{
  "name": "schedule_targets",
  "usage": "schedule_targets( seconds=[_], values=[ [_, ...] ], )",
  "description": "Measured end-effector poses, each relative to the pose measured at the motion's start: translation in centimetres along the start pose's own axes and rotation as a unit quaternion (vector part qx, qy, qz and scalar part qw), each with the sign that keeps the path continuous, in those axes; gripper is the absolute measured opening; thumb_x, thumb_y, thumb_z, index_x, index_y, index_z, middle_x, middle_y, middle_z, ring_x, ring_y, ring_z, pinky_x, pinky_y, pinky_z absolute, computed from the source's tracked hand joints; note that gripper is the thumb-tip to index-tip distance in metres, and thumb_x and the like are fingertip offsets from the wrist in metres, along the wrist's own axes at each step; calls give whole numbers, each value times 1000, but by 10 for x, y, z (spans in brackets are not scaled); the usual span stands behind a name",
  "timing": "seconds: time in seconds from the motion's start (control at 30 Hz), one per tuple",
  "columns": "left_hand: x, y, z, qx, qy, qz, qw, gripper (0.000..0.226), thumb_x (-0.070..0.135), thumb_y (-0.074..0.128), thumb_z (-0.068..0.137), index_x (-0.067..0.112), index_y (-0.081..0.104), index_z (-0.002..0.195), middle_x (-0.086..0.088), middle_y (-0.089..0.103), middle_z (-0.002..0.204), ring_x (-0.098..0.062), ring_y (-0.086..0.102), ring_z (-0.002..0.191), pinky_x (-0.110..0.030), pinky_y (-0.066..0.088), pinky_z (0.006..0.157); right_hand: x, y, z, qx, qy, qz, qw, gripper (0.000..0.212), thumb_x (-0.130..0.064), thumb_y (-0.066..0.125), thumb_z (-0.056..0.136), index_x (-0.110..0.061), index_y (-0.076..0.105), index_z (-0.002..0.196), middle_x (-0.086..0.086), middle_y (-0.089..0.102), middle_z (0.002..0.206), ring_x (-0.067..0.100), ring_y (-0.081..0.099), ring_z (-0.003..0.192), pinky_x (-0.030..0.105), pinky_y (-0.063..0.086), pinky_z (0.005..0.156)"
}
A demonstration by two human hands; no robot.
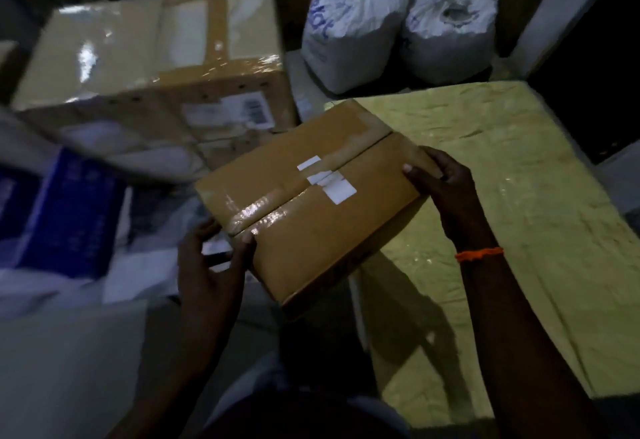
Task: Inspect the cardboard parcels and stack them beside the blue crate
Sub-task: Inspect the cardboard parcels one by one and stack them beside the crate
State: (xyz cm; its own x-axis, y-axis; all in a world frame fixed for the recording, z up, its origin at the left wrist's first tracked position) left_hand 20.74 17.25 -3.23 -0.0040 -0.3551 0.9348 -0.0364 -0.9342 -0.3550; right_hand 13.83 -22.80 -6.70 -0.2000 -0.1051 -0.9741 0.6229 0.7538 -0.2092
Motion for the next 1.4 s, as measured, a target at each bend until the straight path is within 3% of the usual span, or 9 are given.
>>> schedule_targets(
  seconds=[0.23,0.33,0.43,0.53,0.63,0.7,0.93,1.13,1.4],
  values=[
    [-97,-121,-26,32,-97,-59,993,66,37,61,98,35,30,155,10,46,148,8,60,110,-18,52,80,-3,187,-18,-144,-7,-53,988,66,-40,83,74,-16,67,133,6,69,129,23,66,116,39,58,94],
    [-129,-169,-39,39,-107,-33,993,66,38,63,98,29,32,155,10,48,149,-8,56,126,-21,50,92,-3,264,-27,-192,-10,-86,978,51,-21,81,85,-16,66,134,6,68,129,25,65,117,43,57,96],
    [-156,-209,-38,72,-68,-25,995,64,20,69,97,16,38,153,3,54,143,3,56,122,-14,51,88,-5,331,-34,-217,-3,-90,972,50,-17,78,89,-16,63,137,3,68,125,22,65,113,34,57,86],
    [-183,-233,-29,83,-56,-22,995,46,31,69,97,30,50,139,2,55,139,-12,59,123,-36,56,93,-8,371,-41,-197,12,-73,978,61,-28,81,87,-18,56,142,4,63,135,20,62,118,32,56,91],
    [-201,-264,-6,148,-94,-36,984,35,36,69,94,30,51,123,7,54,123,-16,63,111,-34,55,88,-3,373,-55,-106,39,-50,992,100,-59,90,64,-22,47,147,2,61,139,20,61,122,46,54,102],
    [-202,-280,23,151,-82,-28,985,41,40,70,92,29,52,126,10,54,124,-11,61,110,-24,50,86,1,368,-75,-64,52,-21,996,110,-57,91,60,-19,41,150,4,61,140,22,62,123,52,53,104],
    [-189,-262,102,-48,-21,120,991,65,63,59,86,25,56,139,7,63,126,-12,61,110,-37,52,90,31,363,-172,-151,76,-11,985,79,-44,80,86,-28,41,154,2,62,140,19,63,125,46,57,101],
    [-188,-235,68,-71,-75,54,993,32,46,70,89,24,71,111,7,73,93,3,69,76,-12,49,53,23,339,-155,-123,54,-8,991,62,-38,61,101,-32,38,158,0,64,137,15,67,115,18,59,80],
    [-194,-209,58,-80,-113,29,990,39,52,68,86,23,70,112,8,73,99,-5,69,90,-25,55,73,23,325,-142,-141,83,4,986,53,-36,61,101,-29,48,152,3,67,133,18,71,112,32,63,86]
  ],
)
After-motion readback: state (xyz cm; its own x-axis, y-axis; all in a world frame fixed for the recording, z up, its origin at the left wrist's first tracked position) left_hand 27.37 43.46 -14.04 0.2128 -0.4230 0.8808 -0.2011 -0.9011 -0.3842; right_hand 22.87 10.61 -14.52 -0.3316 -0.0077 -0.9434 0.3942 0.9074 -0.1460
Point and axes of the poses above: each hand's wrist, its own z-axis towards the middle knuckle, its own y-axis out of the palm, x = y × z, the point moved 8 cm from there along z, towards the middle knuckle
